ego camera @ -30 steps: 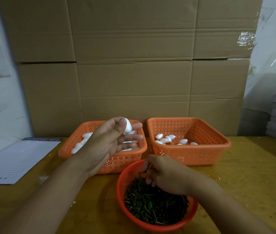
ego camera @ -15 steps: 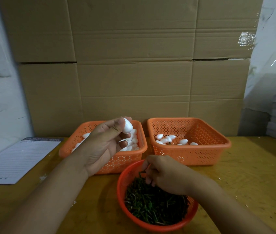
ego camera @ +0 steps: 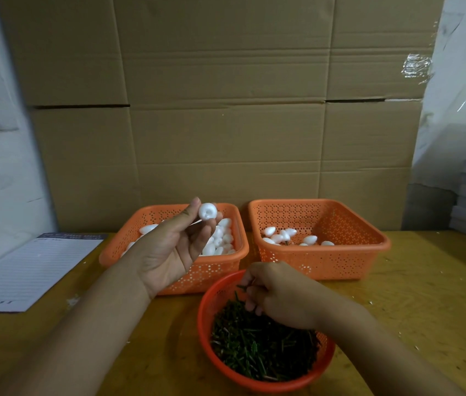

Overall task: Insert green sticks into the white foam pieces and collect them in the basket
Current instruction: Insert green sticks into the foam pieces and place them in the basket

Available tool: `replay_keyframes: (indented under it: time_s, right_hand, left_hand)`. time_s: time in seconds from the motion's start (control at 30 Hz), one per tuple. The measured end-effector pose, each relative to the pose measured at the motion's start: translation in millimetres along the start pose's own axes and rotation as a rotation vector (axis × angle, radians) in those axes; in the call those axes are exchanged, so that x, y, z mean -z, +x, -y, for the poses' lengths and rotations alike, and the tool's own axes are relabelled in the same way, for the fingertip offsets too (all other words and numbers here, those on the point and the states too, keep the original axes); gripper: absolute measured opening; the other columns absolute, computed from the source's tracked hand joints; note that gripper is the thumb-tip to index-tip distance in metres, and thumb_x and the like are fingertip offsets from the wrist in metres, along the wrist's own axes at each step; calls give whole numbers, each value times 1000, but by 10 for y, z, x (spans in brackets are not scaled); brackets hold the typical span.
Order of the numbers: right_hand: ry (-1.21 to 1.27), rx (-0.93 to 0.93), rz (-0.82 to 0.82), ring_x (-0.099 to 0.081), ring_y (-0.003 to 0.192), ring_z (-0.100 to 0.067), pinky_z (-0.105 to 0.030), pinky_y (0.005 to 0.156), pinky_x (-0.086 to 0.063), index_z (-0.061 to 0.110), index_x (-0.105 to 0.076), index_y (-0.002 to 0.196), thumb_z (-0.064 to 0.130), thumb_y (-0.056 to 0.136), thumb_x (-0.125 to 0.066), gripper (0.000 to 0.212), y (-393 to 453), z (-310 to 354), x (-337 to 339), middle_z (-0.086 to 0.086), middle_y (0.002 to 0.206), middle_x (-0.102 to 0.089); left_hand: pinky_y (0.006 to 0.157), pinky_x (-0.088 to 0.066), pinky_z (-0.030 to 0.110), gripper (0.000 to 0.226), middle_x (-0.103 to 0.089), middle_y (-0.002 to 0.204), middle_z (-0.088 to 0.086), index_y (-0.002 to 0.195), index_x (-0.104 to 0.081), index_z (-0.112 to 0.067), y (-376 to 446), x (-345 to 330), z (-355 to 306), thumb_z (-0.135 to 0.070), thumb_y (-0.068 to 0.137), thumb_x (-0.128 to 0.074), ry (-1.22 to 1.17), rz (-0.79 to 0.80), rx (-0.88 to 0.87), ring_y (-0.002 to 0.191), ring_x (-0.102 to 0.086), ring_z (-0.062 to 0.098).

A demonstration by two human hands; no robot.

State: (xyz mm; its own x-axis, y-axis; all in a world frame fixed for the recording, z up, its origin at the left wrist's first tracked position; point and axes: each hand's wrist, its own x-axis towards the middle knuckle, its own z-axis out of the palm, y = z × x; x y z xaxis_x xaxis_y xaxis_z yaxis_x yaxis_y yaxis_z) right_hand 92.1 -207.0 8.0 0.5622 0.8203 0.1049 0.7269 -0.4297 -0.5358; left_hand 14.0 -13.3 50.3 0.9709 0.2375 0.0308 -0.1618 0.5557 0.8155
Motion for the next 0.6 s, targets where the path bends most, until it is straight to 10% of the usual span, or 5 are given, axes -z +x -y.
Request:
replay_keyframes:
  time_s: [0.6]
  right_hand:
    - [19,-9,6,-65,69,2,-20,67,-51,33,-56,94,12,95,-50,22,-1,6,3,10,79,-72]
  left_hand:
    - [71,-54,18,34,-73,92,-4,91,-80,-19,-59,-39,87,-17,58,-88,366,150,-187,88,-71,9]
